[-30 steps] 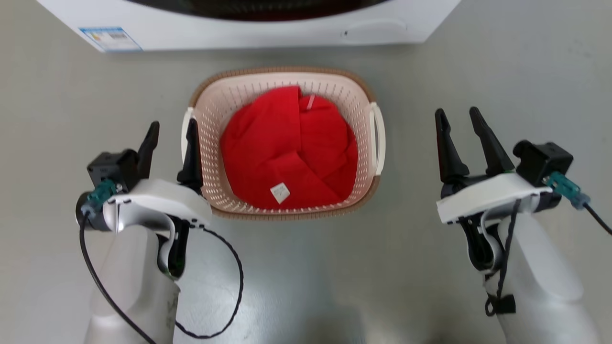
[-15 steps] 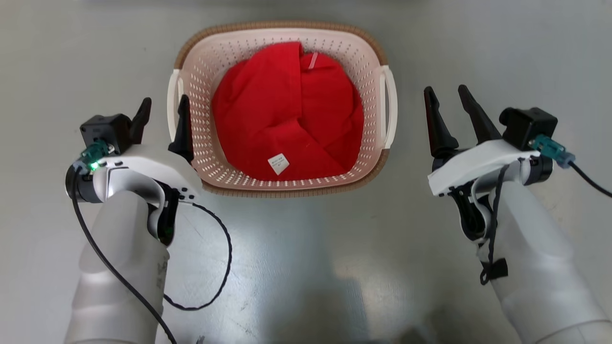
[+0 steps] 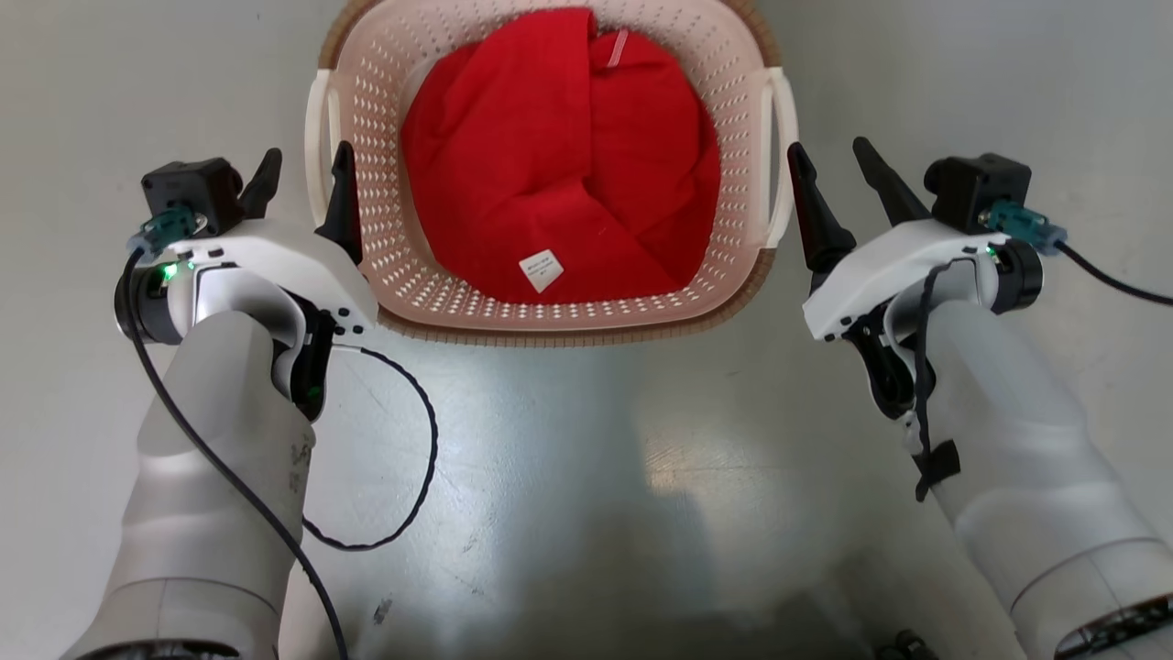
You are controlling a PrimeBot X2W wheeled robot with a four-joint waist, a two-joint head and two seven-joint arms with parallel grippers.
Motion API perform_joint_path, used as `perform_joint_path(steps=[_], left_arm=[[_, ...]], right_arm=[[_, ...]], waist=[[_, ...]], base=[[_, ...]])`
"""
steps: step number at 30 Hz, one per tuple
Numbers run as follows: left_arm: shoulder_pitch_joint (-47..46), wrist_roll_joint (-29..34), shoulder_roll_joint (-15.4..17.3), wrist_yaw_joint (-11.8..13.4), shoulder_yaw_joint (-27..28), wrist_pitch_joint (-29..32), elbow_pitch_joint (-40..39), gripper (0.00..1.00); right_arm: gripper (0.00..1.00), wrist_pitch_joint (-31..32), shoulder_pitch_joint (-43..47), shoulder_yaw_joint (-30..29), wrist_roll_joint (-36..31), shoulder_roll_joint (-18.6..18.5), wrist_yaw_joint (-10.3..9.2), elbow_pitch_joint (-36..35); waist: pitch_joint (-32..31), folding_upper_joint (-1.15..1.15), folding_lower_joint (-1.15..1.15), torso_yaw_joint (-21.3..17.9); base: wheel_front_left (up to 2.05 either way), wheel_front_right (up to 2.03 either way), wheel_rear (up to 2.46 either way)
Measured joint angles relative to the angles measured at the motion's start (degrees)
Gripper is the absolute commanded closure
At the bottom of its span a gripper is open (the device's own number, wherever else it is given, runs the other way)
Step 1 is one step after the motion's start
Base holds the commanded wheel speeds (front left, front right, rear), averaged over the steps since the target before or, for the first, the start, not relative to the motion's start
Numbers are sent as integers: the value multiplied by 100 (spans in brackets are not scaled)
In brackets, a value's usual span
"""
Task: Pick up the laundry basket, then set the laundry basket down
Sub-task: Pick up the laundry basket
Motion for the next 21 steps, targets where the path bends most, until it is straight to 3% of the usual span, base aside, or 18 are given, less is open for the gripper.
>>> perform_joint_path(steps=[21], left_arm=[[-840,-19,-52,-47,-365,0,961,0]], right_arm=[[0,0,-1014,989,1114,48,0,1138]], waist=[[625,0,0,215]], base=[[0,0,0]])
